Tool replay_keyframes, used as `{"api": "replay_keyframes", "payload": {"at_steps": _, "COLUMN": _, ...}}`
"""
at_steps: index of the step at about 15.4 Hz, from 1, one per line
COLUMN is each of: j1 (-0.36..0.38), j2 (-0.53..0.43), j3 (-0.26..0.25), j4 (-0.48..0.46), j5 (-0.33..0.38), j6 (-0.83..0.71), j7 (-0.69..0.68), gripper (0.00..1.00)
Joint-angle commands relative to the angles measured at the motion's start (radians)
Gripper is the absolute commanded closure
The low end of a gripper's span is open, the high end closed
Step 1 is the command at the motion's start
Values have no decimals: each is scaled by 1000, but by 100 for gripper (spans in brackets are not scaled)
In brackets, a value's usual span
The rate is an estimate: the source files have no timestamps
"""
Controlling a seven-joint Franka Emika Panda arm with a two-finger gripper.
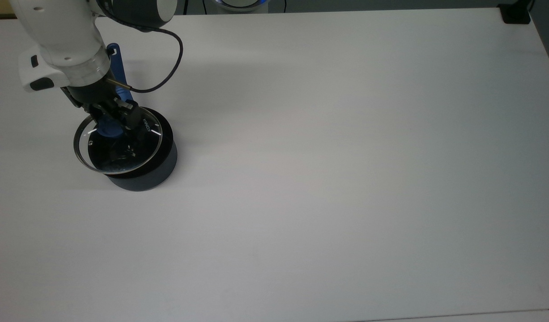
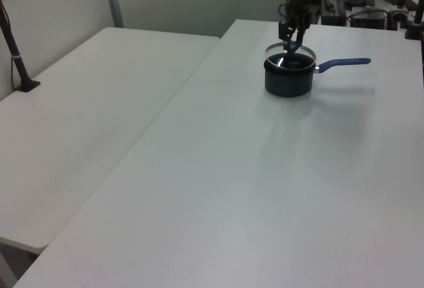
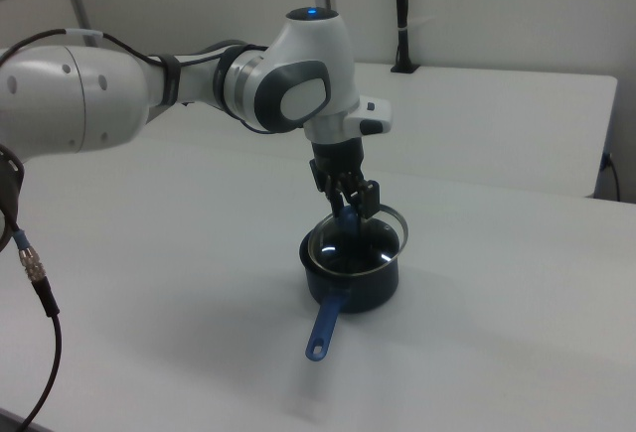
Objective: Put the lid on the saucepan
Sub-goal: 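Lower the glass lid onto the saucepan rim, then open the gripper and raise it away from the lid knob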
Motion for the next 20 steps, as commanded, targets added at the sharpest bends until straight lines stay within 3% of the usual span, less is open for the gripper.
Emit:
{"api": "replay_keyframes", "payload": {"at_steps": 1, "j1": 12, "j2": 6, "j3": -14, "j4": 11, "j5": 28, "j6": -23, "j7": 6, "gripper": 50}}
{"api": "replay_keyframes", "payload": {"at_steps": 8, "j1": 10, "j2": 9, "j3": -14, "j4": 6, "j5": 68, "j6": -86, "j7": -8, "gripper": 50}}
{"api": "replay_keyframes", "payload": {"at_steps": 12, "j1": 12, "j2": 9, "j3": -12, "j4": -6, "j5": 52, "j6": -78, "j7": -10, "gripper": 49}}
{"api": "replay_keyframes", "payload": {"at_steps": 13, "j1": 14, "j2": 9, "j3": -11, "j4": -8, "j5": 51, "j6": -75, "j7": -10, "gripper": 33}}
{"api": "replay_keyframes", "payload": {"at_steps": 16, "j1": 18, "j2": 9, "j3": -11, "j4": -15, "j5": 51, "j6": -72, "j7": 1, "gripper": 0}}
{"api": "replay_keyframes", "payload": {"at_steps": 20, "j1": 24, "j2": 2, "j3": -9, "j4": -15, "j5": 49, "j6": -72, "j7": 25, "gripper": 0}}
